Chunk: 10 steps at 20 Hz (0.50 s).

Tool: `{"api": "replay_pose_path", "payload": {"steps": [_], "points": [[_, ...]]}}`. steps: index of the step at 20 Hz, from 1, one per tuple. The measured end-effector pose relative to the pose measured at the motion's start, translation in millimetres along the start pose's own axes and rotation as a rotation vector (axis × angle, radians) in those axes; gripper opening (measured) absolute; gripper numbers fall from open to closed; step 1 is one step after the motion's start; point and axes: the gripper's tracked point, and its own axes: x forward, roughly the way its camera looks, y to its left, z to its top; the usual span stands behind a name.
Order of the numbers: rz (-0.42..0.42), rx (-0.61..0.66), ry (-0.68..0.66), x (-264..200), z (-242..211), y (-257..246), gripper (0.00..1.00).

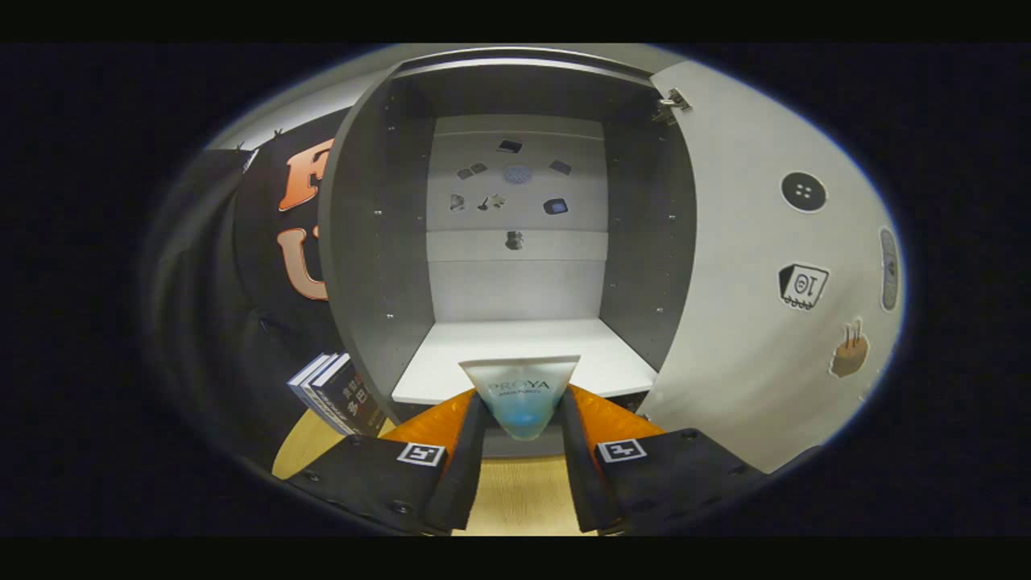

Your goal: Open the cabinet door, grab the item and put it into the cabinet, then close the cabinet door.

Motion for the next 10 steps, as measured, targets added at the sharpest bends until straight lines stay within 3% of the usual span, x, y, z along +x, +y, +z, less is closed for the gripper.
{"api": "replay_pose_path", "payload": {"steps": [5,10], "points": [[0.031,0.017,0.037,50,14,-4,0.55],[0.045,0.028,0.139,99,-4,-15,0.55]]}}
